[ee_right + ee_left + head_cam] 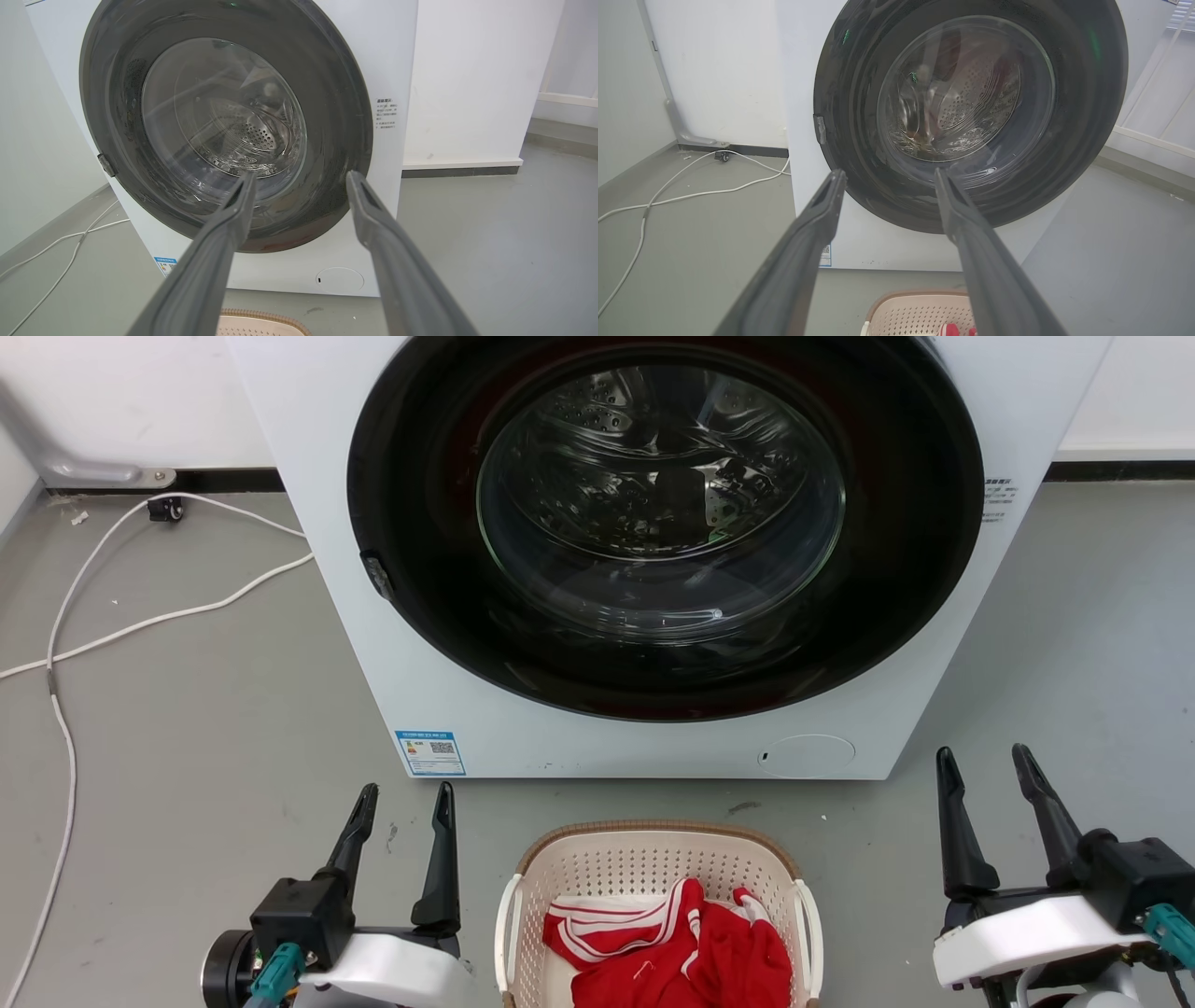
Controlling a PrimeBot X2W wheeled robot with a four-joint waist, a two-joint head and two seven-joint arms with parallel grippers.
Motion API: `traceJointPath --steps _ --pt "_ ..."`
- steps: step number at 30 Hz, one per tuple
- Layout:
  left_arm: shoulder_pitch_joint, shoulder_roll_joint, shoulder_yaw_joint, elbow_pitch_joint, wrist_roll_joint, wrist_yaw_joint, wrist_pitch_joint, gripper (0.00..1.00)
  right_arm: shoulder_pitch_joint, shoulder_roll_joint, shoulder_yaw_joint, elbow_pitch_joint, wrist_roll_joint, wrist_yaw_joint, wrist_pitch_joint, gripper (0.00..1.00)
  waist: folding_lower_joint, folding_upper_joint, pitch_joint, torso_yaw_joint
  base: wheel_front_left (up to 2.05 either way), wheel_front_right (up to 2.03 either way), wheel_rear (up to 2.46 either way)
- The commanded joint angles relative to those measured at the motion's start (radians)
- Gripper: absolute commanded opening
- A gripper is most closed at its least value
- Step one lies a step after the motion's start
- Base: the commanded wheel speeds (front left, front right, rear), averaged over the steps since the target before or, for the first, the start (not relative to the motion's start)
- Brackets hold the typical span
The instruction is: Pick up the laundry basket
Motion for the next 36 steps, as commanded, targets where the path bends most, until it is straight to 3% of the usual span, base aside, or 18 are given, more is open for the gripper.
traceJointPath --steps 1,4,11,20,27,36 --pt "-0.007 0.008 -0.002 -0.008 0.024 -0.002 -0.009 1.0 0.004 -0.004 0.004 -0.009 -0.027 0.002 -0.009 1.0 0.0 0.0 0.001 0.0 0.0 0.0 0.0" --pt "0.006 -0.005 0.003 0.003 0.018 -0.016 -0.016 1.0 0.006 -0.004 0.007 -0.015 -0.055 0.002 -0.015 1.0 0.0 0.0 0.001 0.0 0.0 0.0 0.0" --pt "0.031 -0.064 0.086 0.038 0.005 -0.094 -0.032 1.0 0.02 -0.004 0.009 0.016 -0.051 0.001 -0.029 1.0 0.0 0.0 -0.001 -0.001 0.0 0.0 0.0" --pt "0.055 -0.113 0.16 0.041 0.099 -0.19 -0.049 1.0 0.017 -0.004 0.014 0.044 -0.07 0.001 -0.047 1.0 0.0 0.0 -0.006 -0.005 0.0 0.0 0.0" --pt "0.071 -0.125 0.168 0.056 0.155 -0.216 -0.062 1.0 0.022 -0.004 0.018 0.06 -0.133 0.001 -0.061 1.0 0.0 0.0 -0.009 -0.006 0.0 0.0 0.0" --pt "0.077 -0.13 0.175 0.063 0.209 -0.238 -0.077 1.0 0.018 -0.004 0.019 0.086 -0.064 0.001 -0.078 1.0 0.0 0.0 -0.009 -0.011 0.0 0.0 0.0"
